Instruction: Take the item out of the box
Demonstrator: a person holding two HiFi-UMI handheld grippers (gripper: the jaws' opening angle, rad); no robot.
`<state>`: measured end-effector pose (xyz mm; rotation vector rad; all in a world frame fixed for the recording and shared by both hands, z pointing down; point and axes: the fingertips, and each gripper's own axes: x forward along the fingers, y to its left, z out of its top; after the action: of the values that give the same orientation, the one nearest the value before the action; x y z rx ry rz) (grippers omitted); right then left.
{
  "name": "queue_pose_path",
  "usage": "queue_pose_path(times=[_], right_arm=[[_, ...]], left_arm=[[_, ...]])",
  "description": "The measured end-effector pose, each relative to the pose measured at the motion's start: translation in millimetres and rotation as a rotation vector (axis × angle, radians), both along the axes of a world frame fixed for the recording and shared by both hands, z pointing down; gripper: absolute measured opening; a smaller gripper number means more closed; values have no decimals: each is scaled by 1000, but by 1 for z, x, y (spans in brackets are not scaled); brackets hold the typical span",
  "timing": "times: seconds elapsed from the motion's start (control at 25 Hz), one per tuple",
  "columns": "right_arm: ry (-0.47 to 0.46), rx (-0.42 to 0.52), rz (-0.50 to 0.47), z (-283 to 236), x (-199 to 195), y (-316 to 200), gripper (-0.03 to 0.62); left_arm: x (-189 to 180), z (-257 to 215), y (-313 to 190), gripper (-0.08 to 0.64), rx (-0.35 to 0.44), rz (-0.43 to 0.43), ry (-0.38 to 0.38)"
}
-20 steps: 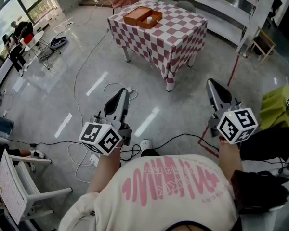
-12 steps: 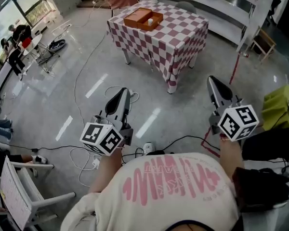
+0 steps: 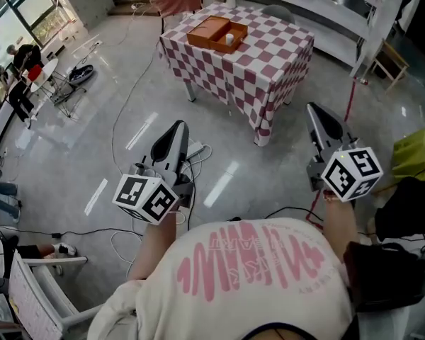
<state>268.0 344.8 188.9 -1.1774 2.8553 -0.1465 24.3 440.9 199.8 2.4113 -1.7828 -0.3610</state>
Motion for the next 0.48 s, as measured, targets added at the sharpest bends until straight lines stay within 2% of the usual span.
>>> queue_pose_path(times=[0.24,0.48], right_arm=[[-7,-21,9,5,-40,-21,3],[32,-28,7,20,-65,-33,4]], left_arm=[[-43,3,-25,7,-19,12,5],[-62,24,-35,6,-43,18,-1]])
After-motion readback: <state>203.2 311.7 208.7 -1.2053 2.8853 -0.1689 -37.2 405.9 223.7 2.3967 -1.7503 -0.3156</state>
